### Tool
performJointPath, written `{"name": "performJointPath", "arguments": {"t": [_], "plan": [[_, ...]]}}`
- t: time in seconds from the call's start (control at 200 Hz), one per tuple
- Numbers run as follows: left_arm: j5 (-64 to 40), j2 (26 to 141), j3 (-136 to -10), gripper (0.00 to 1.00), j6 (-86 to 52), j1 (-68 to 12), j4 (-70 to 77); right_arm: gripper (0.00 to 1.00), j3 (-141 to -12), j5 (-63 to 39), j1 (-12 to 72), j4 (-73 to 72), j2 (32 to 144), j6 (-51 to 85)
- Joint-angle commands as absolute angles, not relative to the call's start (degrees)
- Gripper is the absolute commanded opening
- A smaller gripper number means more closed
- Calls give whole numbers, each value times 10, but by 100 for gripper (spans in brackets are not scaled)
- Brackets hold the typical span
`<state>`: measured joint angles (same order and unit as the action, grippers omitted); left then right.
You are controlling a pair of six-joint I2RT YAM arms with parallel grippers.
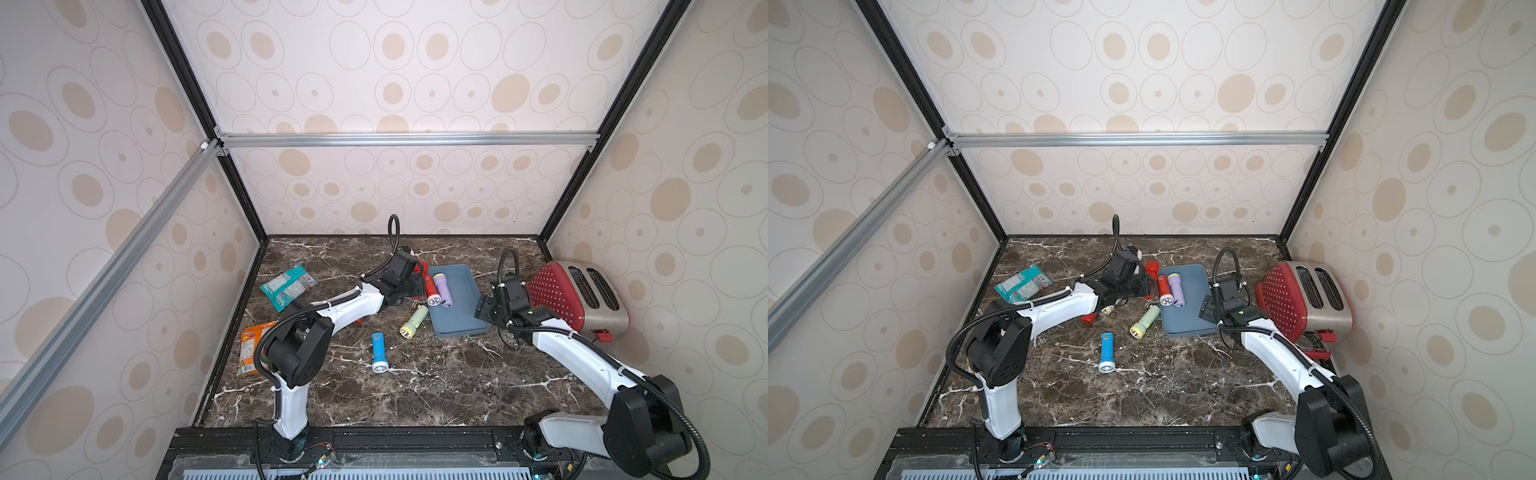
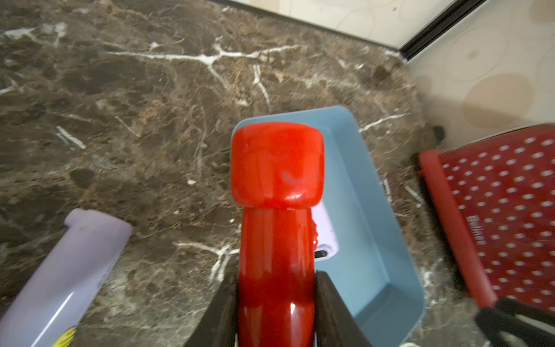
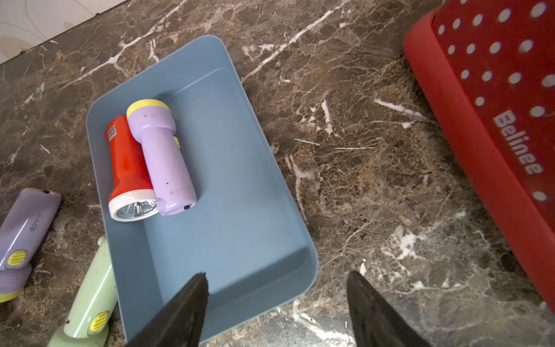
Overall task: Put the flashlights into the storage boxes
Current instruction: Pick up the flashlight from the center of the board, then place the flashlight at the storage box.
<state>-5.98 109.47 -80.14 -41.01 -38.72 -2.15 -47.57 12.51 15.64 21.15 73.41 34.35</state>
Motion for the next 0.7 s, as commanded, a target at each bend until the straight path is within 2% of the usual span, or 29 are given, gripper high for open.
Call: {"name": "performJointPath", "arguments": {"t": [0.0, 0.195, 0.35, 0.475, 0.695], "plan": [[-101, 1097, -808, 27, -495, -396, 46, 74, -463, 72, 120, 198, 755, 329], [-97, 1133, -831, 25, -536, -404, 58, 74, -471, -5, 119, 176, 802, 290], [-91, 1162, -839, 25, -607, -419, 124, 74, -467, -2, 119, 175, 828, 293], [-73, 1196, -862, 24, -653, -440, 177, 74, -435, 12, 119, 153, 783, 307], [-80, 1274, -943, 21, -707, -465, 207, 74, -391, 93, 119, 142, 698, 312]]}}
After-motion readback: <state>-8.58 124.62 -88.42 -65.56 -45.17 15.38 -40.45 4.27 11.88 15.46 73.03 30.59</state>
